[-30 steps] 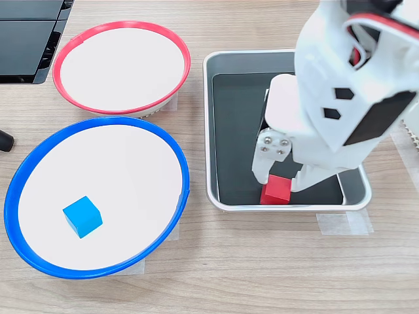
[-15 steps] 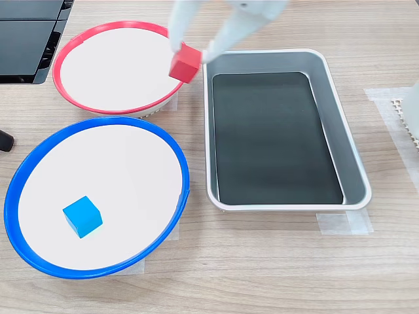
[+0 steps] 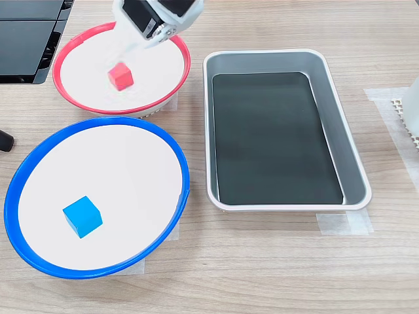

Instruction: Move two blocks tray to matching dishes

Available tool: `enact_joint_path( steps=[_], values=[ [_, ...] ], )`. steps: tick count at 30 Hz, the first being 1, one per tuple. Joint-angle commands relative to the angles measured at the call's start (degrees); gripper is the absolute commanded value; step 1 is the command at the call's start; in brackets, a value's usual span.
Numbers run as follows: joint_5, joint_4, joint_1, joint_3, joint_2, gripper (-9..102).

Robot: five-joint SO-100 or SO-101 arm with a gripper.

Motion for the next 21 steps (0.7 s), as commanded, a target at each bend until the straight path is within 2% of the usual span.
enact_joint_path(
  steps=[1, 4, 6, 8, 11, 15, 19, 21],
  values=[
    [5.19, -1.58, -1.14, 2.81, 8.0, 0],
    [20.04, -9.84, -4.22, 13.97, 21.45, 0],
    [31.2, -14.77, -7.29, 27.42, 36.65, 0],
    [38.58, -16.35, -9.32, 37.09, 47.29, 0],
    [54.93, -17.67, -11.25, 49.75, 61.79, 0],
    [64.34, -7.73, -14.5, 64.34, 82.09, 0],
    [65.13, 5.19, -13.8, 73.56, 99.4, 0],
    [65.21, 8.44, -13.45, 77.08, 104.5, 0]
  ],
)
